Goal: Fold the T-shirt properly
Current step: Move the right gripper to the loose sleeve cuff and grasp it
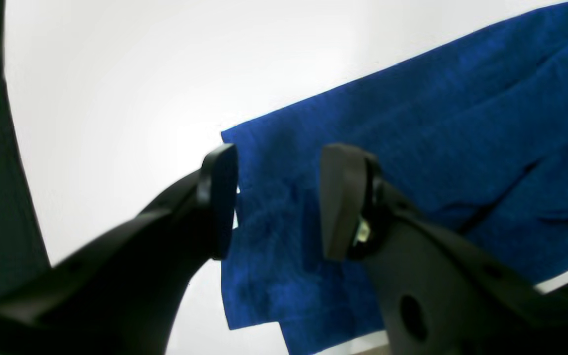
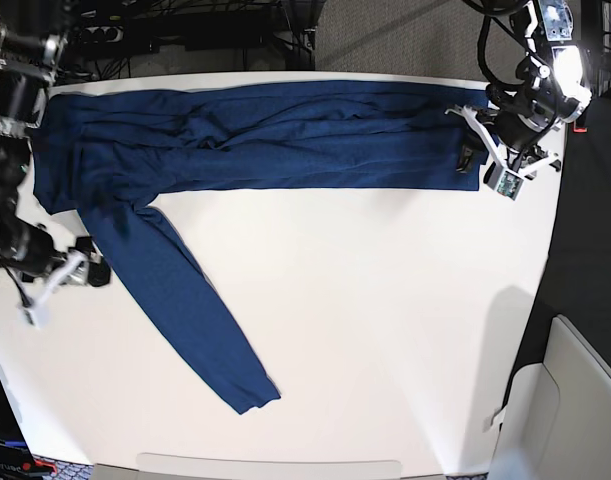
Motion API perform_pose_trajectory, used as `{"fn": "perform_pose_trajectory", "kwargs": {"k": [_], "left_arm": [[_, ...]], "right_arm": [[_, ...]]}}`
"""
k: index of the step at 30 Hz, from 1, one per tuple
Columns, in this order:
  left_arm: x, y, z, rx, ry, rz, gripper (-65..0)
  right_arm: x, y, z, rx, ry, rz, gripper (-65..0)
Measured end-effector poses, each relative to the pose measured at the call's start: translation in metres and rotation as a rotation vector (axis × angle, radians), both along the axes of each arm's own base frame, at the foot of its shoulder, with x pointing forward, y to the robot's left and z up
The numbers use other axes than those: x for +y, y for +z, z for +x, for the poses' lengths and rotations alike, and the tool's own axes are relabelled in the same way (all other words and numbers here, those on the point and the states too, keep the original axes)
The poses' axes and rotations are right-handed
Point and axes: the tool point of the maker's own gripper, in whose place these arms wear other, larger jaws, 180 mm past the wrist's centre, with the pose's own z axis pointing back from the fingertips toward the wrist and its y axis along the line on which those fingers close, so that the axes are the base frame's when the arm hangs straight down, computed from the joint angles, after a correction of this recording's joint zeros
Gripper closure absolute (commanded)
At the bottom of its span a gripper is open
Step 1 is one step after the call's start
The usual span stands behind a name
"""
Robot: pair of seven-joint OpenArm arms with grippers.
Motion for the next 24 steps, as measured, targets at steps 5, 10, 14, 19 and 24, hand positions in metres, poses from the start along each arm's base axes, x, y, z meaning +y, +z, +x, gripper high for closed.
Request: {"fn": "perform_pose_trajectory", "kwargs": {"k": [5,10,14,19,24], "left_arm": [[-0.004,0.01,0.004,-0.034,-0.011,0.002,-26.9],[-0.003,0.011,0.003,-0.033,-0.01,0.006,-26.9],[-0.003,0.011,0.003,-0.034,-0.01,0.007,-26.9],[-0.003,0.011,0.003,-0.034,-0.01,0.006,-26.9],[-0.004,0.011,0.003,-0.034,-0.01,0.006,-26.9]], "right_arm": [[0.028,-0.01,0.045,0.017,-0.002,-0.143,-43.1],[0.023,-0.003,0.08,-0.061,-0.052,-0.256,-43.1],[0.027,-0.029,0.087,-0.013,-0.057,-0.276,-43.1],[0.032,-0.06,0.091,0.011,-0.057,-0.244,-43.1],[0.032,-0.087,0.085,0.035,-0.062,-0.217,-43.1]]}}
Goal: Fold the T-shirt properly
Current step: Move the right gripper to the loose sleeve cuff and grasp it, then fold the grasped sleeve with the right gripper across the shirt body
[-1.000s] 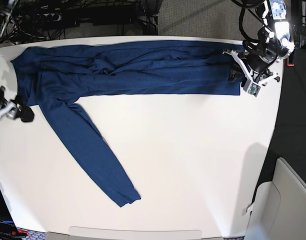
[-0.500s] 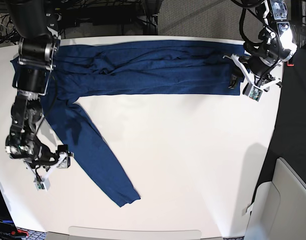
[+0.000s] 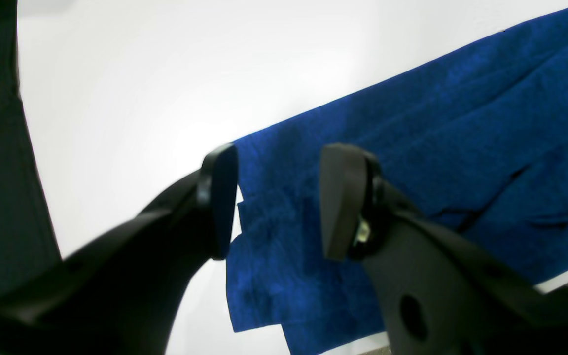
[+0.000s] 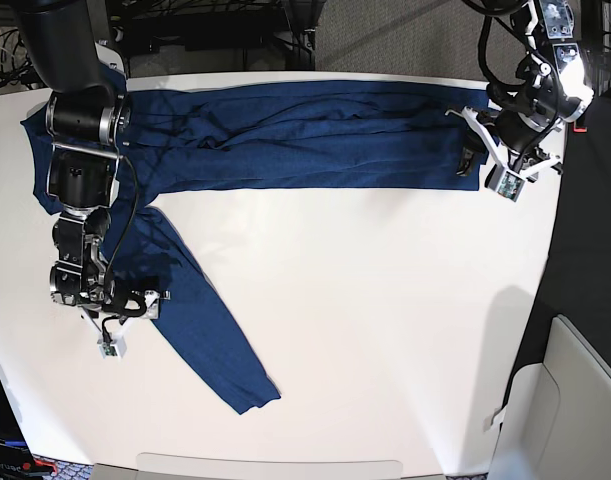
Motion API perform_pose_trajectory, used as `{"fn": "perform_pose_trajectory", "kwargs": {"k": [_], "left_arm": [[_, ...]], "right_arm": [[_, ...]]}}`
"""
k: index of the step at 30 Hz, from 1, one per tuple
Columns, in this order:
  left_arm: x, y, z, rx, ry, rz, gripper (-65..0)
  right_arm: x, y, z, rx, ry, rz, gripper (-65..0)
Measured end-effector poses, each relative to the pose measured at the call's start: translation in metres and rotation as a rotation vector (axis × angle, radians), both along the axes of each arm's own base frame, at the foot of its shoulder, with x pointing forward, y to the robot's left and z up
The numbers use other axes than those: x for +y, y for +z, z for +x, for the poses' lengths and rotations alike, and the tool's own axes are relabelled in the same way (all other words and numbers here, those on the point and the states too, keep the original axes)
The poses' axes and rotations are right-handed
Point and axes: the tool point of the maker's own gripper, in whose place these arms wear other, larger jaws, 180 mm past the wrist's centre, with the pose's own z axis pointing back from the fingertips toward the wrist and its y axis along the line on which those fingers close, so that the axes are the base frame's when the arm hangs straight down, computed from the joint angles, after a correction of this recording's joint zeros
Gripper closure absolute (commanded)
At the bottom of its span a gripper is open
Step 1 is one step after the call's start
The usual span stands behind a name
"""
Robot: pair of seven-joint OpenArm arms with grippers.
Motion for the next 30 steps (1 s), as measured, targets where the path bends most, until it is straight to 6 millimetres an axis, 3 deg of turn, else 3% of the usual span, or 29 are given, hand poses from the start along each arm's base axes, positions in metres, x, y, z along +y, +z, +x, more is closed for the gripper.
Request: {"fn": "perform_pose_trajectory", "kwargs": {"k": [6,8,13,16,22,28,30], "left_arm": [[-0.001,0.001,0.001,-0.002,-0.007,0.001,-26.9],[-0.001,0.0,0.0,-0.001,-0.007,0.001,-26.9],[-0.001,0.0,0.001,-0.002,-0.007,0.001,-26.9],[-0.001,0.0,0.0,0.0,-0.006,0.001,-26.9],[-0.001,0.0,0.0,-0.001,-0.007,0.0,-26.9],[-0.001,0.0,0.0,-0.002,-0.007,-0.001,-26.9],[-0.001,-0.001,-0.001,0.002,-0.006,0.0,-26.9]], "right_arm": [[0.005,-0.01,0.001,0.014,0.016,0.0,-40.4],[0.01,-0.012,-0.002,0.04,0.046,-0.011,-33.4],[0.076,-0.014,-0.027,0.091,0.293,0.147,-10.5],[0.093,-0.01,-0.036,0.157,0.35,0.1,0.0],[0.115,0.0,-0.068,0.175,0.47,0.047,-0.7],[0.155,0.062,-0.08,-0.007,0.565,0.17,-0.7],[0.167,0.067,-0.09,-0.03,0.593,0.255,-0.7]]}}
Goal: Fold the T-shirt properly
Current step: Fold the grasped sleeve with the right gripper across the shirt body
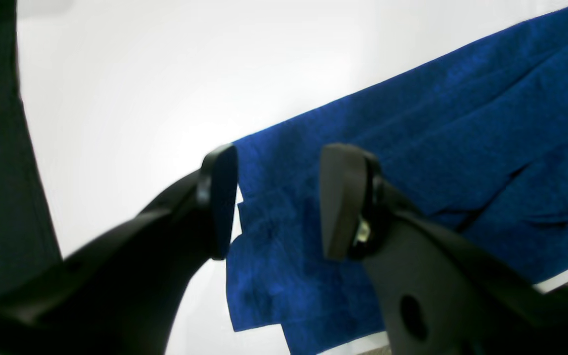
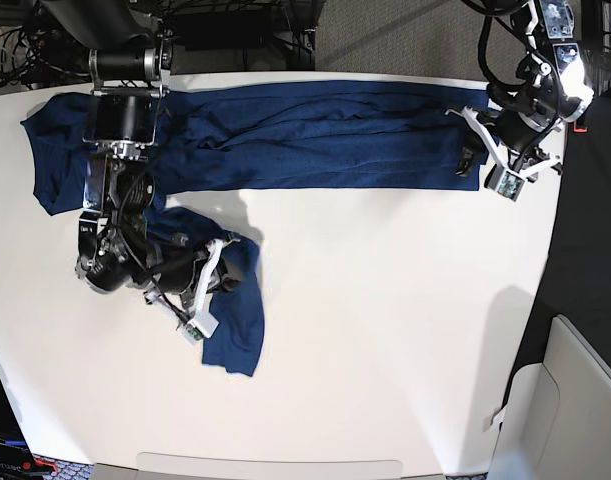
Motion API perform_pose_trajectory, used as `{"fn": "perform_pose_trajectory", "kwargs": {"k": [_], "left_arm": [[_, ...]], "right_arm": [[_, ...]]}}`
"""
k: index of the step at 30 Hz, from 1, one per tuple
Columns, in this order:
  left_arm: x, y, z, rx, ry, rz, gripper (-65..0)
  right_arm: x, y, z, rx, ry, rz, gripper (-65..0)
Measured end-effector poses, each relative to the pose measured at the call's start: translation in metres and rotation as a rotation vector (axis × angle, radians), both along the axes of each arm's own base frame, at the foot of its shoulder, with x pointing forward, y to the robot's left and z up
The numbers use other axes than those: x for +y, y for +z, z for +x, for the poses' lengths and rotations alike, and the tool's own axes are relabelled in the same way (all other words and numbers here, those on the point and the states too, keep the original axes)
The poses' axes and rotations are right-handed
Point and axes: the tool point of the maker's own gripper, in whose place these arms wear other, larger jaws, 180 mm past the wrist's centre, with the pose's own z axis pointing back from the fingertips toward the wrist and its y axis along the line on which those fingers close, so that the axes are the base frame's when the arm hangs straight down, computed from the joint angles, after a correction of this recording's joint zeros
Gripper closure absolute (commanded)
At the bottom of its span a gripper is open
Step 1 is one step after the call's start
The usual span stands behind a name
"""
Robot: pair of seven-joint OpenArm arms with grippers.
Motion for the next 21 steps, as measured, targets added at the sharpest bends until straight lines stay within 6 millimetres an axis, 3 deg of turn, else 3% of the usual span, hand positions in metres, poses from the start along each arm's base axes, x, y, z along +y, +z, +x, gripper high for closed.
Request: {"fn": "perform_pose_trajectory", "kwargs": {"k": [5,9,14,18,21], "left_arm": [[0.0,-0.001,-0.001,0.003,0.0,0.0,-26.9],[-0.001,-0.001,-0.001,0.002,0.001,-0.004,-26.9],[-0.005,-0.002,-0.001,0.002,0.008,-0.019,-26.9],[-0.006,-0.003,-0.001,0.006,0.008,-0.023,-26.8],[-0.01,-0.005,-0.002,0.006,0.019,-0.04,-26.8]], "right_arm": [[-0.007,-0.026,-0.045,0.116,0.017,0.096,-0.7],[-0.001,-0.003,-0.06,0.071,0.053,0.222,-0.7],[0.002,-0.011,-0.101,0.137,0.103,0.253,-0.7],[0.018,0.007,-0.111,0.121,0.133,0.38,-0.7],[0.027,0.003,-0.121,0.148,0.144,0.411,-0.7]]}}
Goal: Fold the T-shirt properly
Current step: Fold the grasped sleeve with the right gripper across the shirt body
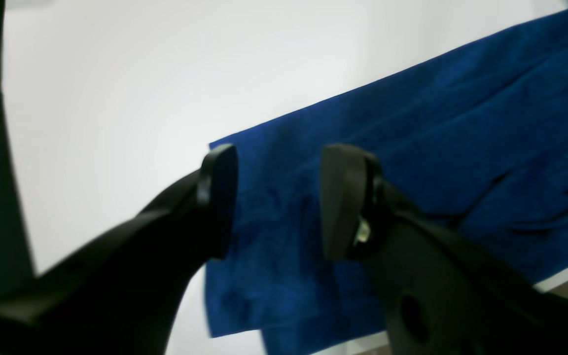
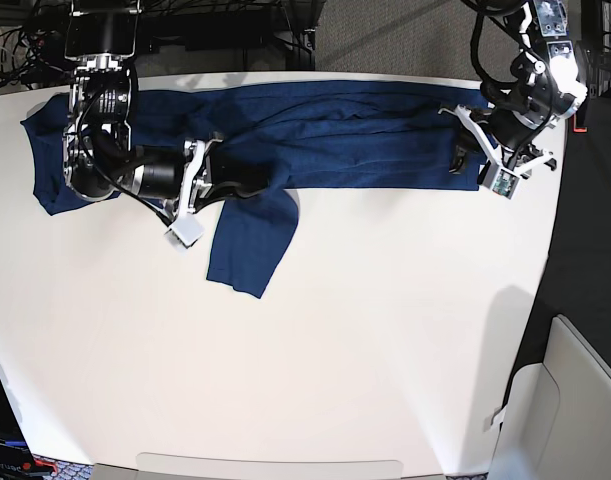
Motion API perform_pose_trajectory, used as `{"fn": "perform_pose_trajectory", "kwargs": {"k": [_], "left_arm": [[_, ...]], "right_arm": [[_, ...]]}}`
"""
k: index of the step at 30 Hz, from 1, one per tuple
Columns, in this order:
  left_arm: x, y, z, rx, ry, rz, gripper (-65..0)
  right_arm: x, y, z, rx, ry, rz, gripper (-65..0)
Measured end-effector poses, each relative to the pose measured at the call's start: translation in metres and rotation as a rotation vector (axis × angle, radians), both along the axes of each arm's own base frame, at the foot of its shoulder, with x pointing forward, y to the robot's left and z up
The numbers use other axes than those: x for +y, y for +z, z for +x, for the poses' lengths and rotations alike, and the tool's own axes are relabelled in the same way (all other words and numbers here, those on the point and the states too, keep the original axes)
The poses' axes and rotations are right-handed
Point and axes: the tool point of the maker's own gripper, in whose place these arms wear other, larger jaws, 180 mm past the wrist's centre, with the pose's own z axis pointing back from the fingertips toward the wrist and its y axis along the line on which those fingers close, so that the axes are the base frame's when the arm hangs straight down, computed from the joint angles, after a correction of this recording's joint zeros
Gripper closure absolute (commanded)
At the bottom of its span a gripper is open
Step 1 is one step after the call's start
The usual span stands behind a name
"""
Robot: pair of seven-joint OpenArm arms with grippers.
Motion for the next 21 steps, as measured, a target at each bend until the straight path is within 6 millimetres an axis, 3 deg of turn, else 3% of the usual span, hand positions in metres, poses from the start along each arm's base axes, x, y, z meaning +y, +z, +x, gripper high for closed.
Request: {"fn": "perform_pose_trajectory", "kwargs": {"k": [7,17,19,21], "left_arm": [[-0.001,-0.002,-0.001,0.003,0.006,-0.007,-26.8],[-0.008,-0.004,-0.002,0.005,0.019,-0.034,-26.8],[-0.007,-0.003,-0.002,0.003,0.02,-0.033,-26.8],[-0.007,-0.004,-0.002,0.006,0.02,-0.033,-26.8]], "right_arm": [[0.032,0.011,-0.013,0.017,0.063,0.114,-0.7],[0.076,0.008,-0.054,0.077,0.24,0.159,-1.1],[0.072,-0.002,-0.061,0.098,0.259,0.121,-4.3],[0.063,-0.016,-0.063,0.104,0.264,0.04,-11.7]]}}
